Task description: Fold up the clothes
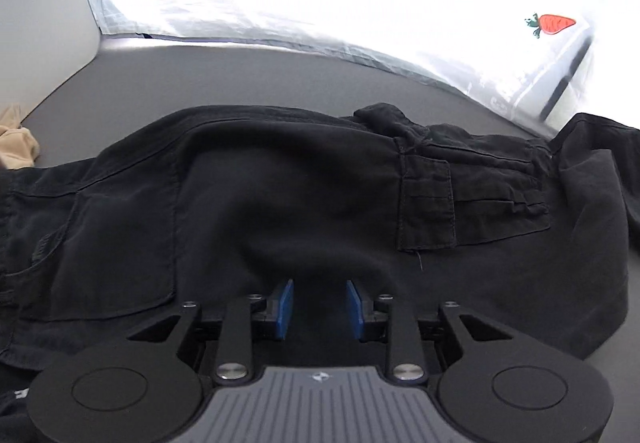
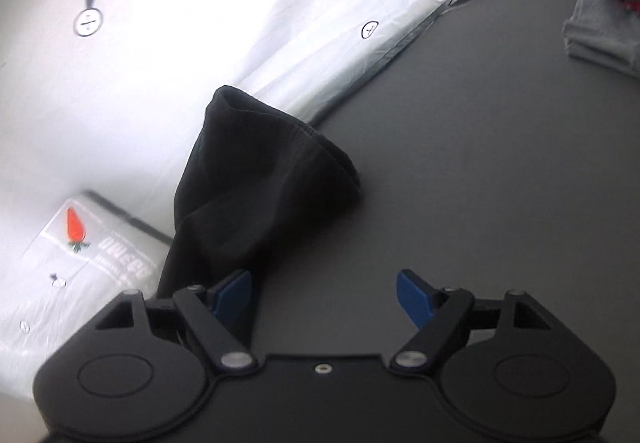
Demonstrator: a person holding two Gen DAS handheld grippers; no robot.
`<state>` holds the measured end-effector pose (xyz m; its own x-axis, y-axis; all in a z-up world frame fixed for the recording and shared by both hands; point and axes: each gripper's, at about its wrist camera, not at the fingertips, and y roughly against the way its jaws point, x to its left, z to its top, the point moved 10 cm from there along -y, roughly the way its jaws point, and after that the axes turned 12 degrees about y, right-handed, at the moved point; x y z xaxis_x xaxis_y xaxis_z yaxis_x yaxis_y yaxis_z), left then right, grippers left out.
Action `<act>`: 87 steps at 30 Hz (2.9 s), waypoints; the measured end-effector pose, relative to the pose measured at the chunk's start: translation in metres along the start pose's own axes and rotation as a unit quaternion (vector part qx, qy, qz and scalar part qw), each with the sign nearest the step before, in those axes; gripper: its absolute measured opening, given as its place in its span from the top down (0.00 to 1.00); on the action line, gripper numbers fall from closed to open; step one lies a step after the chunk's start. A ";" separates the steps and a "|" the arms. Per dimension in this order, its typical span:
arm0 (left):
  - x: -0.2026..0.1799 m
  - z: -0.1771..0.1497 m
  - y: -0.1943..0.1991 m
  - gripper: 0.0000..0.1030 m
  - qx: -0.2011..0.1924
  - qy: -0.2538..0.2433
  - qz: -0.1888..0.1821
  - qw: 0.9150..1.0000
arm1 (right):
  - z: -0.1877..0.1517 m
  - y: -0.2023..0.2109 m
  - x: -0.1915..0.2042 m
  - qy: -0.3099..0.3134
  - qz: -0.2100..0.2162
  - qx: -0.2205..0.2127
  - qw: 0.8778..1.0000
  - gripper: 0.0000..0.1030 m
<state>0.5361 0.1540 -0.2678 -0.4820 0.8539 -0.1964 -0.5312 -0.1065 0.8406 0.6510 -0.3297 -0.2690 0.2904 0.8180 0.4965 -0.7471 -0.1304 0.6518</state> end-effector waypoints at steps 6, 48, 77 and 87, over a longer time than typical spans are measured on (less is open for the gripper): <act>-0.014 0.013 -0.024 0.69 -0.005 -0.024 0.021 0.999 | 0.026 -0.064 0.016 -0.050 -0.004 -0.037 0.998 0.21; -0.037 0.002 -0.032 0.37 -0.021 -0.047 0.025 0.998 | 0.019 0.058 -0.090 0.150 -0.278 -0.024 0.948 0.88; -0.035 -0.001 -0.032 0.30 -0.067 -0.055 0.012 0.996 | 0.147 -0.127 -0.007 0.382 -0.159 -0.023 0.910 0.90; -0.032 0.000 -0.024 0.26 -0.029 -0.047 0.001 0.999 | 0.118 -0.042 0.026 0.450 -0.210 -0.059 0.866 0.28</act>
<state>0.5644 0.1287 -0.2817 -0.4173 0.8971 -0.1453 -0.5711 -0.1345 0.8098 0.7608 -0.3686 -0.2161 0.0078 0.8922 -0.4516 -0.7602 0.2987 0.5769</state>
